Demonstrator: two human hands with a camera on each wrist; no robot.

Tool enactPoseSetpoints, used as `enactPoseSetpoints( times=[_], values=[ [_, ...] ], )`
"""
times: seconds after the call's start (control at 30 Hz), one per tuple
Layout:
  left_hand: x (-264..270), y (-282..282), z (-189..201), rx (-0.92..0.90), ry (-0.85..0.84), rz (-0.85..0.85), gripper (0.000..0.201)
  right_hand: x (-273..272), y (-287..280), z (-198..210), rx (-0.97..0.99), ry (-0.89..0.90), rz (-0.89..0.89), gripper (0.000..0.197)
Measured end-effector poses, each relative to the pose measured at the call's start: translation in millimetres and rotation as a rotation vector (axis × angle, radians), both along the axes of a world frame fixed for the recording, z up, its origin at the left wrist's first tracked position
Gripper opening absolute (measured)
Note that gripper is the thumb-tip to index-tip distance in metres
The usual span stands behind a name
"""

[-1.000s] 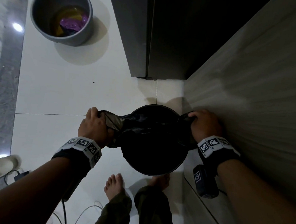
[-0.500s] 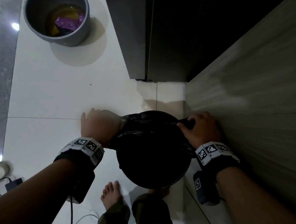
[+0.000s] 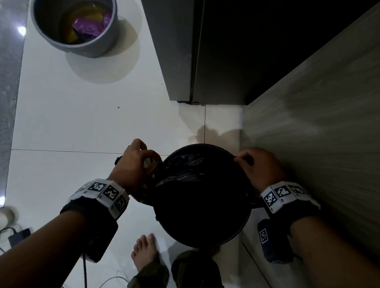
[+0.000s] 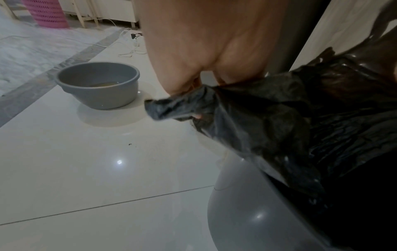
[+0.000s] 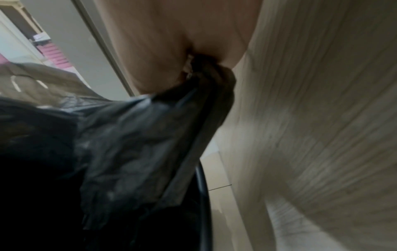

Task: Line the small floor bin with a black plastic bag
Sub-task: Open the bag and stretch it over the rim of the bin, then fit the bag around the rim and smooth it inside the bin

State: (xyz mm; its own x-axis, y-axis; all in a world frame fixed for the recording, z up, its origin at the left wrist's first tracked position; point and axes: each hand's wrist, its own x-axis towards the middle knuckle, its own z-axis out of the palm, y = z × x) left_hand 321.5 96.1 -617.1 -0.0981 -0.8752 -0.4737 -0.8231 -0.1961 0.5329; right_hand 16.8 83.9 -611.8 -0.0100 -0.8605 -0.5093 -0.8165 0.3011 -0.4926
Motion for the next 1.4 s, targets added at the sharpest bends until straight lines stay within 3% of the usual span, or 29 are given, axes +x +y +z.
enactPoseSetpoints(
  times=[0.23,0.4,0.6,0.93,1.07,1.2,1.3,1.4],
  values=[
    [-3,-15,20,0.14,0.133,0.258,0.014,0,-1,6,-0.128,-0.112,-0.178,0.003],
    [-5,-18,25,0.234,0.169,0.244,0.006,0,2,2,-0.21,-0.147,-0.135,0.018],
    [-6,-31,24,0.186,0.181,0.279,0.008,0,-8,2,-0.268,-0.13,-0.06,0.024],
    [-20,-39,12,0.173,0.09,0.221,0.024,4,-23,-14,0.067,-0.027,0.002,0.027],
    [-24,-42,13,0.272,0.106,0.231,0.023,5,-24,-18,0.087,-0.021,0.003,0.026],
    [-27,-39,9,0.438,0.085,0.264,0.03,8,-23,-19,0.309,-0.02,-0.068,0.053],
    [-27,-32,9,0.504,0.112,0.26,0.039,4,-19,-13,0.361,-0.05,-0.109,0.063],
    [-22,-18,8,0.528,0.153,0.199,0.037,-3,-8,-7,0.388,-0.094,-0.091,0.043]
  ],
)
